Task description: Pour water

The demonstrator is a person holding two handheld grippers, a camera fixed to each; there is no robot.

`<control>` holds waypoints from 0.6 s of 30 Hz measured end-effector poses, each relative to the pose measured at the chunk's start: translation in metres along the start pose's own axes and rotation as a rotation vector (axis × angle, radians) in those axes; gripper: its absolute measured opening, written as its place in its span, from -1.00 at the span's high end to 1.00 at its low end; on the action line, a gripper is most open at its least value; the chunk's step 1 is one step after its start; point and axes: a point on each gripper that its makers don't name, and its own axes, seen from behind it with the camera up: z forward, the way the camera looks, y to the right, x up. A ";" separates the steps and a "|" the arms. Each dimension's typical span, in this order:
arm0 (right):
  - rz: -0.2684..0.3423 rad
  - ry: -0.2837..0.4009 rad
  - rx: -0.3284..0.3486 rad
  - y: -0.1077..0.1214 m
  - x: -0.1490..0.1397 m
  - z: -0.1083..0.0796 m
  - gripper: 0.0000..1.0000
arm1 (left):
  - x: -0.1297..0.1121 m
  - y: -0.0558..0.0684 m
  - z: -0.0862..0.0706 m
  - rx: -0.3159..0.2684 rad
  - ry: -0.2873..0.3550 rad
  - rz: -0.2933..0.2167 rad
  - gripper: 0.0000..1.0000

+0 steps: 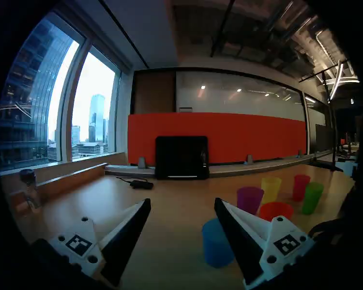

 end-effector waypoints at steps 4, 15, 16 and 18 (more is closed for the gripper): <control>0.000 -0.001 0.004 -0.001 -0.001 0.000 -1.00 | 0.000 0.000 0.000 0.000 0.000 0.000 -0.95; 0.000 -0.002 0.010 -0.002 -0.001 0.000 -1.00 | 0.000 0.000 0.000 0.000 0.000 0.000 -0.95; 0.000 -0.002 0.010 -0.002 -0.001 0.000 -1.00 | 0.000 0.000 0.000 0.000 0.000 0.000 -0.95; 0.000 -0.002 0.010 -0.001 -0.001 0.000 -1.00 | 0.000 0.000 0.000 0.000 0.000 0.000 -0.96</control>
